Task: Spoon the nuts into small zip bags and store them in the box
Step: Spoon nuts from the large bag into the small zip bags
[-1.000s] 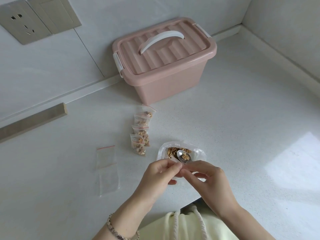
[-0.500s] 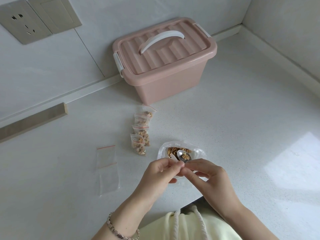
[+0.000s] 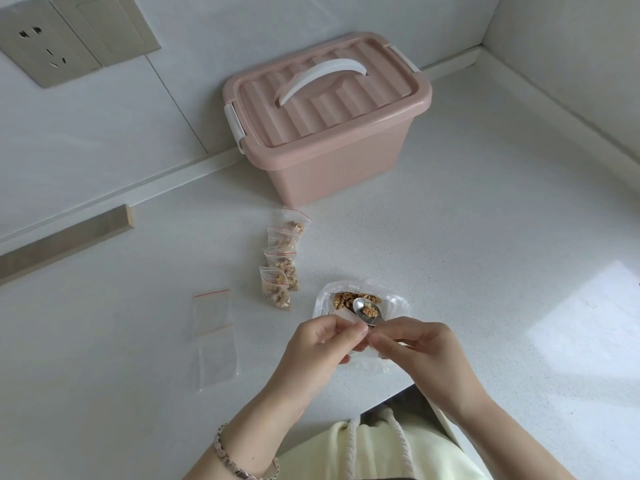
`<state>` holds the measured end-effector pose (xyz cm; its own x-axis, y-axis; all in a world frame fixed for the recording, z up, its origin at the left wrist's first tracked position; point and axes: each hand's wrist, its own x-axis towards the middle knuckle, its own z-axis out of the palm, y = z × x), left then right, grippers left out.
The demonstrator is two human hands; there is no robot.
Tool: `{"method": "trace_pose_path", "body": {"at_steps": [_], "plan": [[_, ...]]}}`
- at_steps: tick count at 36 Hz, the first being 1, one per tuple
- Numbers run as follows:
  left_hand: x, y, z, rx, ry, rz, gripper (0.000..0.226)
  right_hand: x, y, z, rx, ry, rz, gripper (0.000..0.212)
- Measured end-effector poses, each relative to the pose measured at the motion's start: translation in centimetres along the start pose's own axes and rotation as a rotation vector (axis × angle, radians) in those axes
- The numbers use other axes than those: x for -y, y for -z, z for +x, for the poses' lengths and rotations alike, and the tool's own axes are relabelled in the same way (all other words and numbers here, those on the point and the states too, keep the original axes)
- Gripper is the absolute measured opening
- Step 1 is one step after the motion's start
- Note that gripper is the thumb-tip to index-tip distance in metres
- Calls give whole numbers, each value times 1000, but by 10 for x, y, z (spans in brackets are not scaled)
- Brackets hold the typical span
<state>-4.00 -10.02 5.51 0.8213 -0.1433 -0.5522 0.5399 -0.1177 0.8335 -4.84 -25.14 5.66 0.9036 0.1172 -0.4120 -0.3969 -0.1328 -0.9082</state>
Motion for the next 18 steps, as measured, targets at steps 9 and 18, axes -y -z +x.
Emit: {"method": "trace_pose_path", "body": {"at_steps": [9,18], "plan": [[1,-3,-3,-75,-29,75,12,0,-8,1,-103,-23,-164,14],[-1,-6,-8,-129,47,24,14,-6,-10,2,-102,-94,-192,11]]}}
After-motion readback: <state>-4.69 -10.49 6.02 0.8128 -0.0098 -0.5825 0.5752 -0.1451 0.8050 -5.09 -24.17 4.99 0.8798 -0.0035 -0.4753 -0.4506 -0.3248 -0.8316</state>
